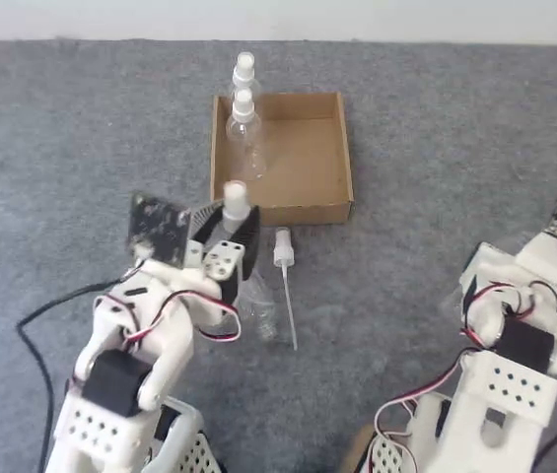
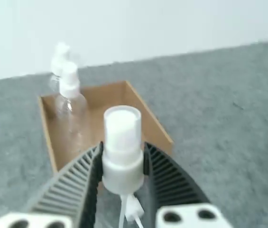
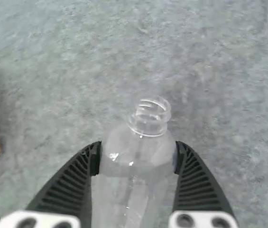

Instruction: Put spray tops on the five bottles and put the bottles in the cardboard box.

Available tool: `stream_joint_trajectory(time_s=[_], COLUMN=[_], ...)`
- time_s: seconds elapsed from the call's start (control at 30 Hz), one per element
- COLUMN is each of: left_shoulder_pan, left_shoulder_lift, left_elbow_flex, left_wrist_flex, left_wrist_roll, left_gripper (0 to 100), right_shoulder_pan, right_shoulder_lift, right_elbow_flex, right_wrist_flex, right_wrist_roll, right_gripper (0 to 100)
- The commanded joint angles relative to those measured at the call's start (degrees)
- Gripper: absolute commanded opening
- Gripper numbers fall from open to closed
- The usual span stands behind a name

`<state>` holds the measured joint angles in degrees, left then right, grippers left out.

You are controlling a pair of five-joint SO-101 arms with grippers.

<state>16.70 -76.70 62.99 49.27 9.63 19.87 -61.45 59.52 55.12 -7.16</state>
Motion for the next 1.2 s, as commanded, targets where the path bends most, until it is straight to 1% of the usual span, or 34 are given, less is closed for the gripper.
stream_joint_trajectory(time_s=[0.0,0.1,0.2,0.37,0.53,0.67,0.8,0.97,1.17], left_shoulder_pan=[-2.7,-5.0,-7.0,-8.7,-11.0,-15.7,-19.3,-19.8,-19.8], left_shoulder_lift=[-8.2,-13.4,-17.8,-23.6,-27.4,-27.6,-27.6,-27.6,-27.6], left_elbow_flex=[1.5,3.6,5.5,8.2,9.7,9.8,10.0,10.0,10.0], left_wrist_flex=[-2.9,-2.9,-2.9,-2.9,-2.9,-3.5,-4.4,-4.4,-4.4], left_wrist_roll=[0.7,0.7,0.8,0.8,1.0,5.7,7.4,7.6,7.6], left_gripper=[1,1,1,1,1,1,1,1,1], right_shoulder_pan=[-4.3,-7.1,-11.0,-18.9,-27.0,-35.3,-42.7,-49.3,-57.9], right_shoulder_lift=[-3.4,-8.5,-14.2,-21.7,-25.2,-26.0,-26.0,-26.0,-25.5], right_elbow_flex=[-1.3,-0.9,-0.9,-0.8,-0.8,-0.8,-0.8,-0.9,-0.8], right_wrist_flex=[-1.5,-1.1,1.5,5.1,5.6,5.1,5.1,1.7,-4.6], right_wrist_roll=[1.1,1.1,1.2,6.4,7.2,7.7,12.0,16.2,19.1], right_gripper=[6.9,6.9,6.9,6.9,6.9,6.9,6.9,6.9,7.1])
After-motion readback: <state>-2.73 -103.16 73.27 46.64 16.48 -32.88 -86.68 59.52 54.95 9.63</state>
